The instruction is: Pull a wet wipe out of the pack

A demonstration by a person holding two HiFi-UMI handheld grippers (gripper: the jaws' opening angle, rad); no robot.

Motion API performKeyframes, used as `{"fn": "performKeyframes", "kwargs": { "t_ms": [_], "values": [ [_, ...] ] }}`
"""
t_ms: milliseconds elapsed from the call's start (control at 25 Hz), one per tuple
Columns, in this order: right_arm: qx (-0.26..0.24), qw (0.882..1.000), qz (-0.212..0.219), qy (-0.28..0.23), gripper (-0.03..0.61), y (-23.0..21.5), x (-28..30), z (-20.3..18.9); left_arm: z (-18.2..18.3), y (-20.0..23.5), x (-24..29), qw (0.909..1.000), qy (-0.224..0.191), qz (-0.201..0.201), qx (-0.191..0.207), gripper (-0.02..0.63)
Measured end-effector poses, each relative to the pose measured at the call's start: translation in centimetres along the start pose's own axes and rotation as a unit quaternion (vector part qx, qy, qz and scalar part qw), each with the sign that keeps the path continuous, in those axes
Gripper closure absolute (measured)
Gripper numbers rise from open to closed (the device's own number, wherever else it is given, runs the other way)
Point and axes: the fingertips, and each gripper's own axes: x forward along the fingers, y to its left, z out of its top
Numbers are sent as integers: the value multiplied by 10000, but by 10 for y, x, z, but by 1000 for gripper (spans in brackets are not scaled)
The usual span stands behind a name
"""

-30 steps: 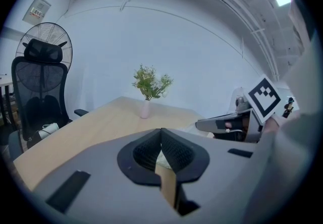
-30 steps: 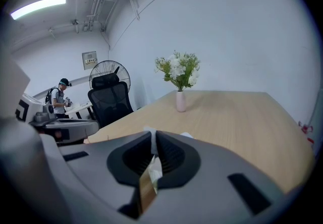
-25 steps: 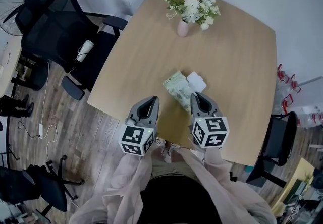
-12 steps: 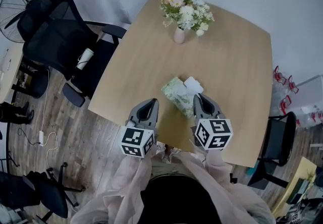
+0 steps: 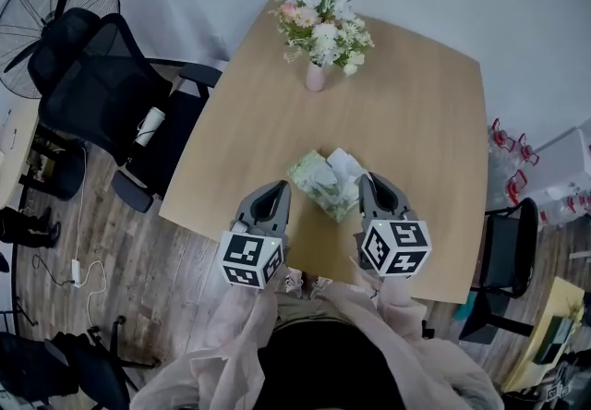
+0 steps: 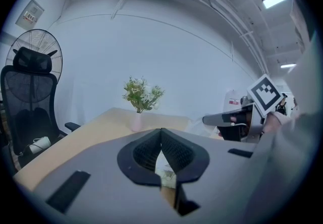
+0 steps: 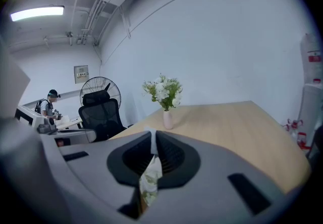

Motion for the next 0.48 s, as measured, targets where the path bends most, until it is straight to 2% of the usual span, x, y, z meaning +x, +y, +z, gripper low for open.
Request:
{"fn": "performKeyframes", "kwargs": {
  "t_ms": [480],
  "values": [
    [186, 9973, -655, -260, 566, -46, -39, 6, 7, -28, 24, 9988, -6, -463, 136, 603]
  ]
}}
